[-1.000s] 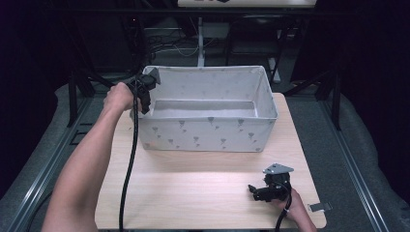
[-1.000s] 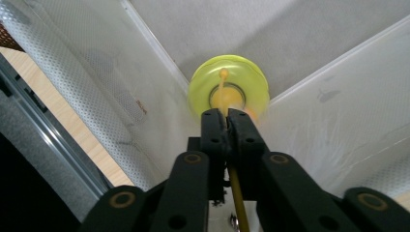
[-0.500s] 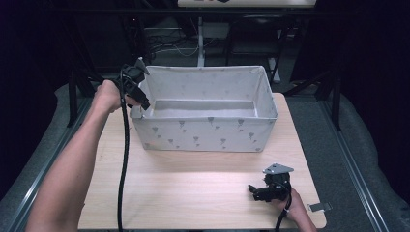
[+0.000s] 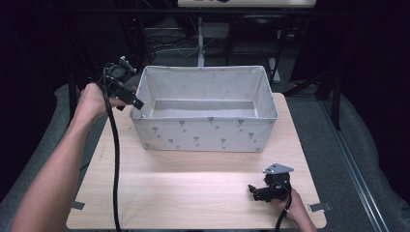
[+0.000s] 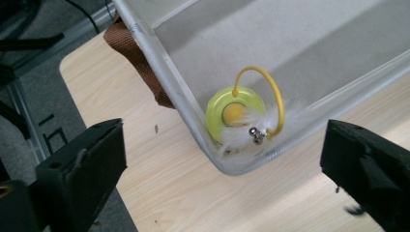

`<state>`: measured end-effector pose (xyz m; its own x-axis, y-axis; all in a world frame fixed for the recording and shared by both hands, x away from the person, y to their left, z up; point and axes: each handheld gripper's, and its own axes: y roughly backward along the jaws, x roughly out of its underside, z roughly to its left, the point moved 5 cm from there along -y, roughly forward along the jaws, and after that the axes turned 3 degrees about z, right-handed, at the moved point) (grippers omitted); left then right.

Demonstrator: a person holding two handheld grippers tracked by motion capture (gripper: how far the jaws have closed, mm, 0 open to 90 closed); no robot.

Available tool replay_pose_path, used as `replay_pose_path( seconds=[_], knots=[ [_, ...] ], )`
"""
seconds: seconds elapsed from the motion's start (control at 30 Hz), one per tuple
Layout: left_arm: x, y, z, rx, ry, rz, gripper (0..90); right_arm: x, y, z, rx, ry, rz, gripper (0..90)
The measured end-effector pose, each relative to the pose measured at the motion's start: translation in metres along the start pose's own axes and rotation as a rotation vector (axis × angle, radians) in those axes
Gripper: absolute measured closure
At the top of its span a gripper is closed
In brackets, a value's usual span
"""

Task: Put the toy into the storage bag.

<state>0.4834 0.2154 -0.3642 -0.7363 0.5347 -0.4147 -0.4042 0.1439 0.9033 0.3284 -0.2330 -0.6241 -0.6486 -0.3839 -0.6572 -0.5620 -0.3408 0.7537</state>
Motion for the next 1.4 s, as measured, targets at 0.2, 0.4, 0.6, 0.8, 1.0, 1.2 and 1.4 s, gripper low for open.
replay_pose_path(
  seconds=[0.2, 0.4, 0.6, 0.8, 1.0, 1.2, 1.4],
  knots=[
    [0.021, 0.008, -0.005, -0.019, -0.015, -0.039, 0.1, 0.0, 0.0, 0.0, 0.0, -0.001, -0.001, 0.0],
    [0.055, 0.009, -0.012, -0.039, -0.019, -0.064, 0.1, 0.0, 0.0, 0.0, 0.001, -0.002, -0.001, 0.0],
    [0.088, 0.001, -0.018, -0.054, -0.02, -0.075, 0.0, 0.0, 0.0, 0.0, 0.002, -0.004, 0.002, 0.0],
    [0.115, -0.014, -0.025, -0.062, -0.021, -0.079, 0.0, 0.0, 0.0, 0.0, 0.003, -0.004, 0.003, 0.0],
    [0.144, -0.038, -0.03, -0.06, 0.022, -0.075, 0.0, 0.0, 0.001, 0.0, 0.004, -0.003, 0.006, 0.0],
    [0.18, -0.072, -0.04, -0.046, 0.059, -0.058, 0.0, 0.0, 0.001, 0.0, 0.004, -0.003, 0.006, 0.0],
    [0.208, -0.102, -0.051, -0.042, 0.093, -0.063, 0.1, 0.0, 0.001, 0.0, 0.004, -0.003, 0.005, 0.0]
  ],
)
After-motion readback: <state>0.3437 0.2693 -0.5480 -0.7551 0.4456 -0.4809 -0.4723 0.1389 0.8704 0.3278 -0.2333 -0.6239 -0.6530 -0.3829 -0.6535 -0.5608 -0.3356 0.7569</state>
